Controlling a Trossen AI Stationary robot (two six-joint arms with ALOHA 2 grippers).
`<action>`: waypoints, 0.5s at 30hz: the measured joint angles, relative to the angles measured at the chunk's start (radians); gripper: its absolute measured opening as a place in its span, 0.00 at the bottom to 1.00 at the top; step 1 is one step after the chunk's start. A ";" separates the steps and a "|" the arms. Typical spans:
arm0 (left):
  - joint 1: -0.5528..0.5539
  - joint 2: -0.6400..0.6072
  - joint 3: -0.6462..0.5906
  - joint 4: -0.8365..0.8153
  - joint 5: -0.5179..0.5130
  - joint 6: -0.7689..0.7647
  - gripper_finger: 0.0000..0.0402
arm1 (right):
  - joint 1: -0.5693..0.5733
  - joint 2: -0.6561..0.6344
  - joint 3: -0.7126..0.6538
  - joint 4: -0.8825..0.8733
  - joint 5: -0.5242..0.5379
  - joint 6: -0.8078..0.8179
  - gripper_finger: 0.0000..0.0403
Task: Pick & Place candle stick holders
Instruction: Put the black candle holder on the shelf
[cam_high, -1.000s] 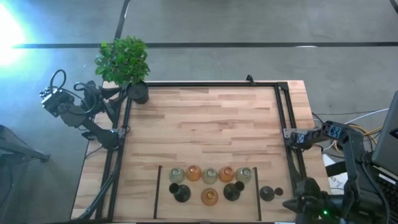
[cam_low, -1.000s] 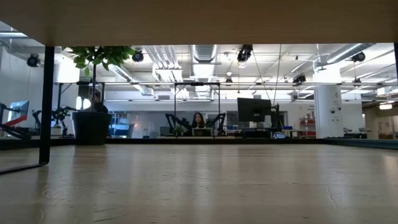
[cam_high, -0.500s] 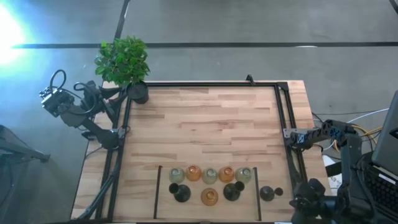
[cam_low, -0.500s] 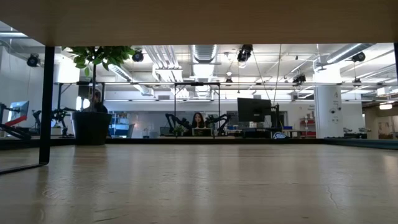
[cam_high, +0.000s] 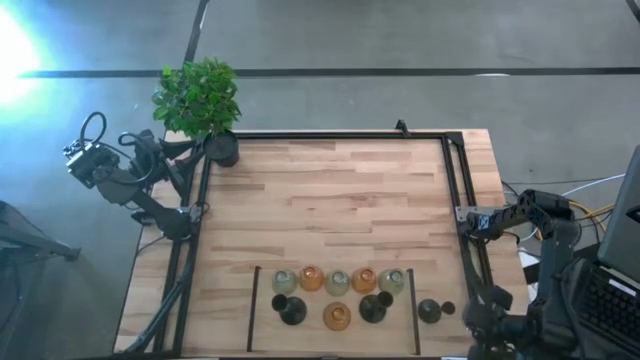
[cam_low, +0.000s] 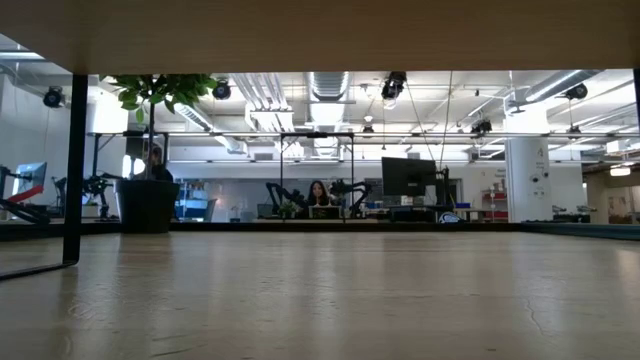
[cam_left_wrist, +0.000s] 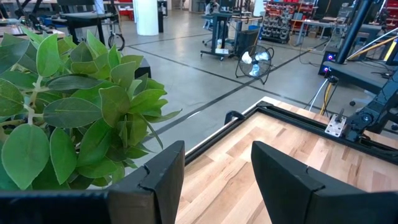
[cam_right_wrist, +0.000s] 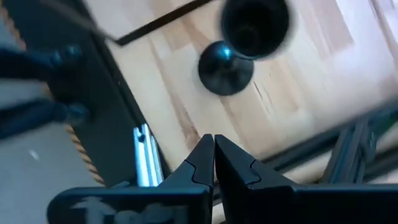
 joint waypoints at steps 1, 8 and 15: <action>0.000 0.000 0.000 0.000 0.000 0.000 0.47 | 0.000 -0.001 -0.011 0.016 0.003 -0.055 0.02; 0.000 0.000 0.000 0.000 0.000 0.000 0.47 | 0.002 -0.046 -0.183 0.198 0.037 -0.275 0.02; 0.000 0.000 0.000 0.000 0.000 0.000 0.47 | 0.018 -0.161 -0.369 0.266 0.117 -0.090 0.02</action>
